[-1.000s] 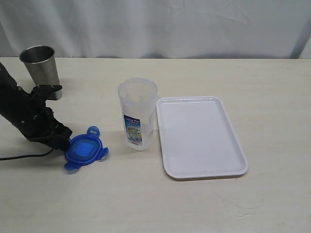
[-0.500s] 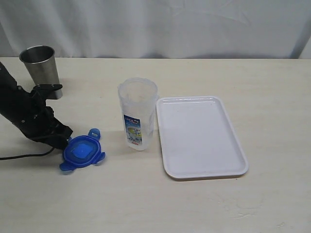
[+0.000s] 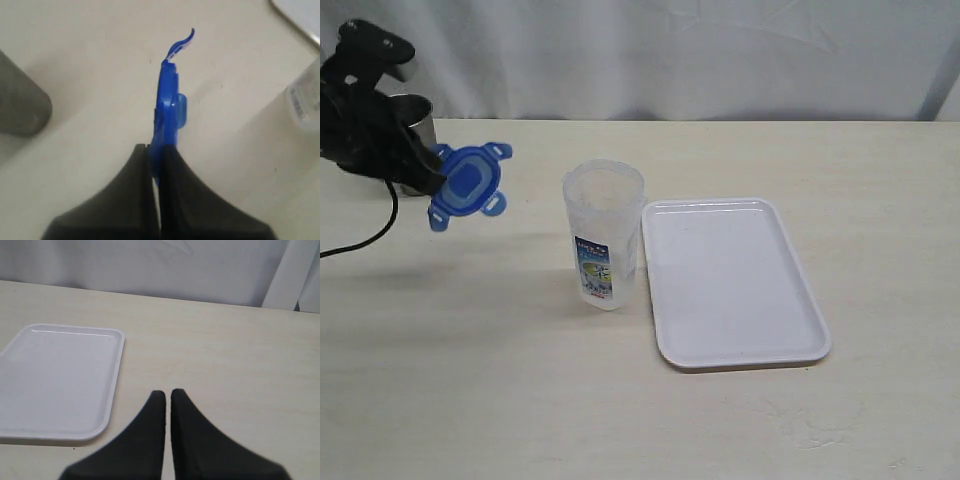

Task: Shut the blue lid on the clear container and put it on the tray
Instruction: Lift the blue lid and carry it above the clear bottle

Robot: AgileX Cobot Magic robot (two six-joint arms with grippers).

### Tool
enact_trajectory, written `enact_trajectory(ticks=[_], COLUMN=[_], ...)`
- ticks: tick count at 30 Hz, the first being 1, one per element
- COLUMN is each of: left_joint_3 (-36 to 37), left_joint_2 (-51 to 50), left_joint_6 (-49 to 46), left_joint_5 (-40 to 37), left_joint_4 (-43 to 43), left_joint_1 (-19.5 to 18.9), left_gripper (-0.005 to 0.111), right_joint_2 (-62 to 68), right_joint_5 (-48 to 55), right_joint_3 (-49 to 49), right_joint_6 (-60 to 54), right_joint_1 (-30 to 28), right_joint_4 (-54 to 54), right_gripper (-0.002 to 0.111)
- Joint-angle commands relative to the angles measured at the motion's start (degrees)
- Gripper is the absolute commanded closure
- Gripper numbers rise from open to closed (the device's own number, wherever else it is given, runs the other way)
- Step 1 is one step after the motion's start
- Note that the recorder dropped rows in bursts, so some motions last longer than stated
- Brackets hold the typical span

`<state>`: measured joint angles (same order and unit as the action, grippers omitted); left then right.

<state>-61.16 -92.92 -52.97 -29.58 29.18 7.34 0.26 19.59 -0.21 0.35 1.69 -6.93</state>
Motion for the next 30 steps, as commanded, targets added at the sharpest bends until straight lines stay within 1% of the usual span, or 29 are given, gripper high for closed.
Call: enact_trajectory(ticks=[1, 5, 8, 9, 11, 14, 18, 23, 27, 30], left_joint_3=[-0.28, -0.28, -0.28, -0.28, -0.28, -0.28, -0.28, -0.28, -0.28, -0.28], left_joint_2=[6.17, 8.24, 8.25, 8.25, 8.25, 8.25, 8.25, 8.25, 8.25, 8.25], left_joint_6=[-4.44, -7.24, -12.46, -13.28, -13.40, -13.40, -13.40, -13.40, -13.40, -13.22], left_joint_5=[9.87, 16.88, 20.97, 21.91, 24.30, 26.47, 25.81, 24.72, 24.84, 28.56], left_joint_4=[-0.15, -1.19, -2.04, -2.81, -6.48, -11.55, -19.27, -24.52, -25.53, -25.54], left_joint_1=[5.88, 10.26, 16.13, 17.51, 20.07, 22.69, 24.92, 27.59, 28.39, 28.37], left_gripper=[0.107, 0.107, 0.107, 0.107, 0.107, 0.107, 0.107, 0.107, 0.107, 0.107], right_joint_2=[-0.26, -0.26, -0.26, -0.26, -0.26, -0.26, -0.26, -0.26, -0.26, -0.26], right_joint_5=[0.05, 0.05, 0.05, 0.05, 0.05, 0.05, 0.05, 0.05, 0.05, 0.05], right_joint_3=[0.21, 0.21, 0.21, 0.21, 0.21, 0.21, 0.21, 0.21, 0.21, 0.21], right_joint_6=[0.04, 0.04, 0.04, 0.04, 0.04, 0.04, 0.04, 0.04, 0.04, 0.04], right_joint_1=[-0.23, -0.23, -0.23, -0.23, -0.23, -0.23, -0.23, -0.23, -0.23, -0.23], right_joint_4=[0.33, 0.33, 0.33, 0.33, 0.33, 0.33, 0.33, 0.33, 0.33, 0.33], right_gripper=[0.104, 0.104, 0.104, 0.104, 0.104, 0.104, 0.104, 0.104, 0.104, 0.104])
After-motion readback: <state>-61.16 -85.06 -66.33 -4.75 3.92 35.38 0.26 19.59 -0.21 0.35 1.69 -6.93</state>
